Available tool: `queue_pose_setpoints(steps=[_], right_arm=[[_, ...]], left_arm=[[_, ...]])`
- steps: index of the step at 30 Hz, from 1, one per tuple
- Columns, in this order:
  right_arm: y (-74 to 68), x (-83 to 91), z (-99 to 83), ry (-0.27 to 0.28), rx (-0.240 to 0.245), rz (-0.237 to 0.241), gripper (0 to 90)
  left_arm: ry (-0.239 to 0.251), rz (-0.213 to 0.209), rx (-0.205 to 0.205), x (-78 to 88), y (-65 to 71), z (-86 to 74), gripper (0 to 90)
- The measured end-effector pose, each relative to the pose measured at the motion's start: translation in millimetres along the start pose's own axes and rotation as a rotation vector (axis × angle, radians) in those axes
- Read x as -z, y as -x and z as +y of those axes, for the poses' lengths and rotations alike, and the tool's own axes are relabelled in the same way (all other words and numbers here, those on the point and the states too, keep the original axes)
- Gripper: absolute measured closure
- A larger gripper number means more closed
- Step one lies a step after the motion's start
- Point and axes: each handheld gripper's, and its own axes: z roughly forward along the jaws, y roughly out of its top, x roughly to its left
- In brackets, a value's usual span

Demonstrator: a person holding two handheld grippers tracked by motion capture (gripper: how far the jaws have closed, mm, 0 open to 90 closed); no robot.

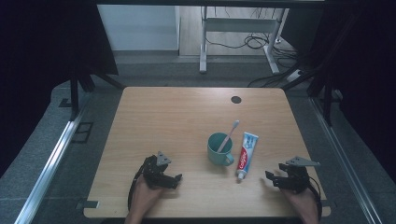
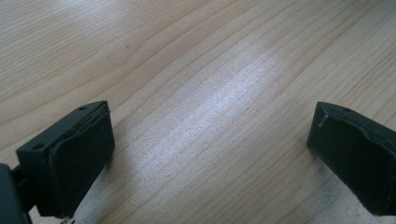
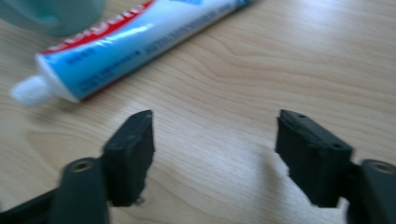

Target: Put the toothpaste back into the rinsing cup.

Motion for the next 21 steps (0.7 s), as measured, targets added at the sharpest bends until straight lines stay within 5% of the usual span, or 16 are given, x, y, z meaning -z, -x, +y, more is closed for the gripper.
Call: queue_pose_setpoints(steps=[8,21], right_arm=[[-11.5,1.2,14.4,-0.003,0.035,0.075,52.4],[-24.9,-9.4,26.4,-0.038,0.088,0.124,83.2]], left_arm=[[0.001,0.001,0.002,0.0,0.2,0.0,0.7],[0.003,0.003,0.005,-0.1,0.4,0.0,0.9]])
